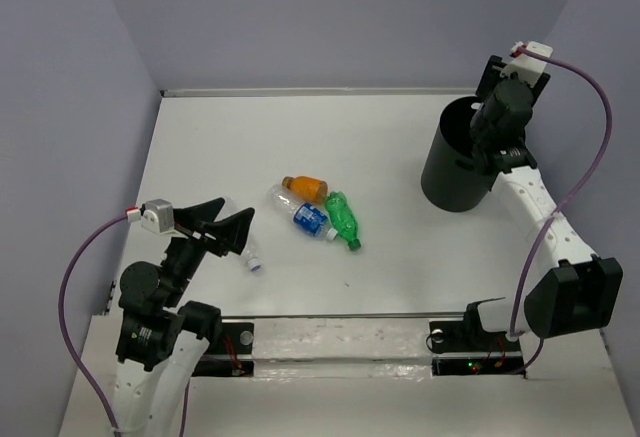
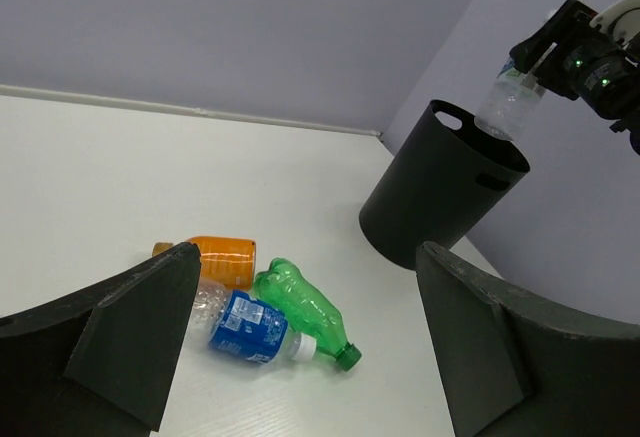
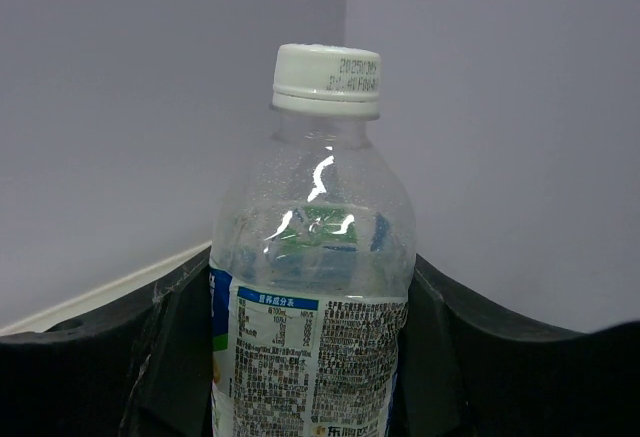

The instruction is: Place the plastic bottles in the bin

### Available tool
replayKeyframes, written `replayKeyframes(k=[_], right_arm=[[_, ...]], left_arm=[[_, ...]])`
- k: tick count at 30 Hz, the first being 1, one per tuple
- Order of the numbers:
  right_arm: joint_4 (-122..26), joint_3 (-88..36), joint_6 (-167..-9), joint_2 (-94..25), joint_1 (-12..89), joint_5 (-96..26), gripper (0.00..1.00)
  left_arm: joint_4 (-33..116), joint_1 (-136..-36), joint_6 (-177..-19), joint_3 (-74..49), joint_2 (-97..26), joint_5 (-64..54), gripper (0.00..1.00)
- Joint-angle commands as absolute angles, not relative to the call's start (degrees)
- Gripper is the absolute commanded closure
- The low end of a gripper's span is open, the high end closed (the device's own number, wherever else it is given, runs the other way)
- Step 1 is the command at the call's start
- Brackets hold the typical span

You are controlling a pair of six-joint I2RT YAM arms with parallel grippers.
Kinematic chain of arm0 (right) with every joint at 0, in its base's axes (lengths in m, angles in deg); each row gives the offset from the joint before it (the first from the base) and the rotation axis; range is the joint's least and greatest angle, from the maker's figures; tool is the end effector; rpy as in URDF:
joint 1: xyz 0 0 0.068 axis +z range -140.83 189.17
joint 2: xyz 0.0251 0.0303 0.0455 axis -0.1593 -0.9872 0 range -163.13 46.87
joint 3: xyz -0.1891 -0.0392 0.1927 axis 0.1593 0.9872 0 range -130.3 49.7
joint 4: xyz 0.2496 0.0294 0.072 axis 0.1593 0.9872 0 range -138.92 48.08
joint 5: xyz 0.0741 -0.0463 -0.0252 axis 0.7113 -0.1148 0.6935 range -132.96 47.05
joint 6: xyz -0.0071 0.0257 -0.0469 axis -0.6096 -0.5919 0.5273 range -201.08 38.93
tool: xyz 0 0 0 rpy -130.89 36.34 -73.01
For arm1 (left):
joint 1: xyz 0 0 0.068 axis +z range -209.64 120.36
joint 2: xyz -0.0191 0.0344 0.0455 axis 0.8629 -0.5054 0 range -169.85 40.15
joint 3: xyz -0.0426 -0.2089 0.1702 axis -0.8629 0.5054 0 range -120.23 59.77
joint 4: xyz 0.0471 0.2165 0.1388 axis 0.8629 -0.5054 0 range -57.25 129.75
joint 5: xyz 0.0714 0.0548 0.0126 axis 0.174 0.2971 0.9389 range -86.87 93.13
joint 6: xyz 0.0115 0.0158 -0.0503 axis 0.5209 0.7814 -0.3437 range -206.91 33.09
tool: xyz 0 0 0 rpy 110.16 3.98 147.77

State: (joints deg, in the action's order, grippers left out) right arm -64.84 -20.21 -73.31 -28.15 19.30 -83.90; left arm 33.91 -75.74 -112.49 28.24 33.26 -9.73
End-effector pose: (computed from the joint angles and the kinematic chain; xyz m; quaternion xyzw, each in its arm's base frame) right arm 0.2996 0.0298 0.4254 0.1733 0.6318 -0.2080 0.7263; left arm 0.0540 -0.0239 0.3369 0.0429 0.5840 -0.3484 0.7319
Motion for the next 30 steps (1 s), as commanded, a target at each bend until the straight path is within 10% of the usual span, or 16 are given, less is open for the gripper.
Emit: replayKeyframes(k=[1, 7, 13, 22, 30], right_arm=[[-72.1, -21.4, -73.3, -29.5, 18.1, -80.7, 0.58], [-74.7, -11.6, -79.1, -28.2, 18.1, -81.2, 0.47], [-69.6, -11.6, -84.1, -25.5, 18.1, -79.1, 0.07], [-60.5, -13.8, -89.7, -18.4, 20.0, -67.8, 0.07], [-49.2, -20.9, -87.7, -23.8, 42.5, -57.0, 0.11]], left_arm=[[36.2, -76.2, -112.2, 27.8, 33.5, -10.4, 0.01], [36.3, -76.3, -112.1, 27.8, 32.9, -10.6, 0.01], [36.3, -76.5, -112.2, 27.8, 32.1, -10.7, 0.01], [36.4, -75.6, -112.3, 27.9, 31.5, -10.5, 0.01], [35.6, -74.8, -112.1, 27.3, 31.2, -8.3, 0.01]])
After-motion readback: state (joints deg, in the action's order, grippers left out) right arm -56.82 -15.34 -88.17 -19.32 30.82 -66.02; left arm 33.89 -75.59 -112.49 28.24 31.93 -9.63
